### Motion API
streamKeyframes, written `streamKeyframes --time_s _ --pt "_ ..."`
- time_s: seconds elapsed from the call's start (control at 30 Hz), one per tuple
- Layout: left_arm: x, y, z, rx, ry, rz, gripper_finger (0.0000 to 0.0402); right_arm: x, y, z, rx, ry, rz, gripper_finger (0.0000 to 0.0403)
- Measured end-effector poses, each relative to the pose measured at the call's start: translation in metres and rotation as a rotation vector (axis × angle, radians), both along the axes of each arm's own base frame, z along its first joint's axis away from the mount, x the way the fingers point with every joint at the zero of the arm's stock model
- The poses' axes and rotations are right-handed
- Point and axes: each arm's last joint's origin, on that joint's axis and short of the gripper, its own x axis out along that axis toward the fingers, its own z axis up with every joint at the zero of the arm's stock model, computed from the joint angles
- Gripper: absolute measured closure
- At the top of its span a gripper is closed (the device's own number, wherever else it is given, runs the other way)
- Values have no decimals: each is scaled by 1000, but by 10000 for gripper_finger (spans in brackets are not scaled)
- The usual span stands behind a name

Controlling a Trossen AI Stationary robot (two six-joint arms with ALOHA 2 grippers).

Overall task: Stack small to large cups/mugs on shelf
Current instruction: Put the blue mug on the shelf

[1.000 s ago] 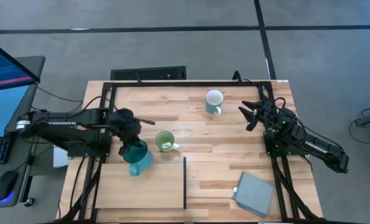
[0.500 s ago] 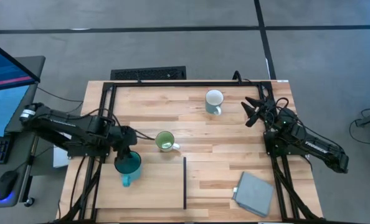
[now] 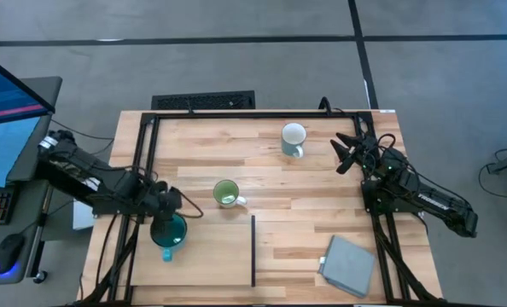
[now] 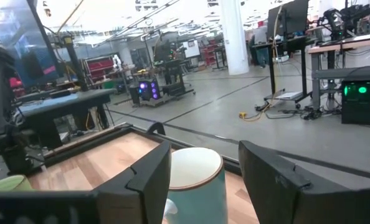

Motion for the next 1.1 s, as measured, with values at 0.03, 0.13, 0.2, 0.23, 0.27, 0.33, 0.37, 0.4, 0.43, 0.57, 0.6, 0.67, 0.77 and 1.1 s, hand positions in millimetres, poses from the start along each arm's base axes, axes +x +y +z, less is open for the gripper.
streamKeyframes --time_s 0.03,0.13,0.2,0.23,0.27,0.33,0.37,0.4,0.43,0.57,0.6,0.67,0.77,1.1 --pt "-1 -2 0 2 -3 7 387 0 0 0 0 0 0 194" --pt "-5 -9 0 0 -5 35 387 0 0 0 1 0 0 194" --pt "-9 -15 0 0 -4 49 387 0 0 0 6 -5 1 194" --pt "-11 -18 0 -1 -2 57 387 0 0 0 6 -5 1 194" --pt "-12 -21 -1 0 -1 64 387 0 0 0 6 -5 1 194" --pt "-15 -26 -2 9 -2 82 387 0 0 0 6 -5 1 194" --pt "-17 -29 -3 17 -4 86 387 0 0 0 6 -5 1 194" --pt "-18 -32 -3 22 -4 90 387 0 0 0 6 -6 1 194" --pt "-20 -35 -4 25 1 95 387 0 0 0 6 -6 1 194" --pt "-23 -45 -8 30 34 113 388 0 0 0 12 -12 1 194" --pt "-24 -47 -9 32 40 109 388 0 0 0 12 -12 1 194" --pt "-26 -51 -11 24 54 104 389 0 0 0 12 -12 1 194" --pt "-27 -55 -10 31 58 96 389 0 0 0 13 -13 1 194" --pt "-30 -53 -2 80 86 30 389 0 0 0 22 -20 2 194"
